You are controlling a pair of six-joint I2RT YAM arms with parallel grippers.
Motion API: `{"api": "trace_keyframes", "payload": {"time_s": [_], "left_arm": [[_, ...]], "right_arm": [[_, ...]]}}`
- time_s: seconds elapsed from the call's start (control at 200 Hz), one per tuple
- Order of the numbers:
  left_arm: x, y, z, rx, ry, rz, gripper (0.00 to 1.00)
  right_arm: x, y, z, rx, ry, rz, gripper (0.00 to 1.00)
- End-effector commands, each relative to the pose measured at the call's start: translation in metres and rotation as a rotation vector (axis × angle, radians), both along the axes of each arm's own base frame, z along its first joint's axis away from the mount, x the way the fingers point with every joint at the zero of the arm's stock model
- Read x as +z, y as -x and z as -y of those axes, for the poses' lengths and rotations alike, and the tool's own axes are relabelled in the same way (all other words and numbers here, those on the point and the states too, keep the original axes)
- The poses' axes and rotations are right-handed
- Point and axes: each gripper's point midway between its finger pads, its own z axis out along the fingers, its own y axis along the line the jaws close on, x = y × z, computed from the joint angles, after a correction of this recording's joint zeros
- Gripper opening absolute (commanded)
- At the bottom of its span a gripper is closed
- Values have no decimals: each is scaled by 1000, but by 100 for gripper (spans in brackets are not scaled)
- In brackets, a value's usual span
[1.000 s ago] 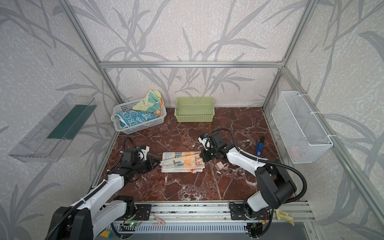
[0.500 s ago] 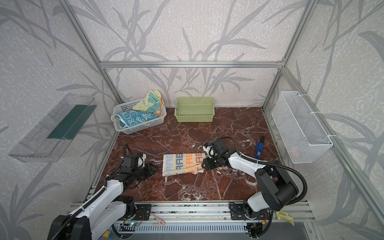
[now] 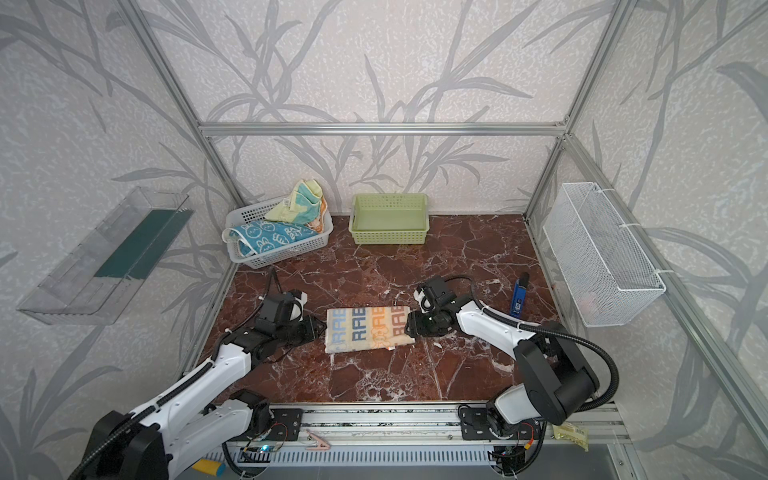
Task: Fold and stack the towels
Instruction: 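Grasp the folded towel's ends with both grippers and lift it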
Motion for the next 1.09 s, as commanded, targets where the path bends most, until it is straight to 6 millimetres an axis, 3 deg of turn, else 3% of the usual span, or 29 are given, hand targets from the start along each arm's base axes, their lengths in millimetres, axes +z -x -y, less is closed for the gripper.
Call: {"api": "trace_keyframes", "payload": {"time_s": [0.0,0.1,0.25,0.385,0.48,0.545,0.6,0.695,0.8,0.935,1.09], "left_arm": [[-8,-1,12,-34,-41,-13,30],[-25,5,23,-61,-42,-56,31],[-47,14,22,-68,-63,-114,31],[-57,19,19,-72,-79,-133,31],[-60,21,16,-68,-92,-138,31],[-61,22,14,-62,-95,-140,31],[-59,22,13,-52,-99,-133,31],[-49,17,10,-33,-104,-104,31],[-27,4,5,1,-121,-37,35],[13,-20,-3,46,-136,87,37],[55,-61,-15,110,-105,197,39]], "right_arm": [[-6,-1,-1,-59,43,-47,62],[-16,0,-5,-70,63,-63,62],[-30,-2,-14,-77,69,-100,63],[-32,-6,-29,-81,44,-115,63],[-43,-6,-39,-75,49,-142,63],[-45,-7,-45,-70,45,-142,57],[-46,-10,-49,-68,45,-137,44],[-42,-19,-52,-70,65,-107,15],[-23,-38,-55,-68,90,-37,0],[11,-67,-63,-10,145,71,0],[44,-100,-80,96,205,170,0]]}}
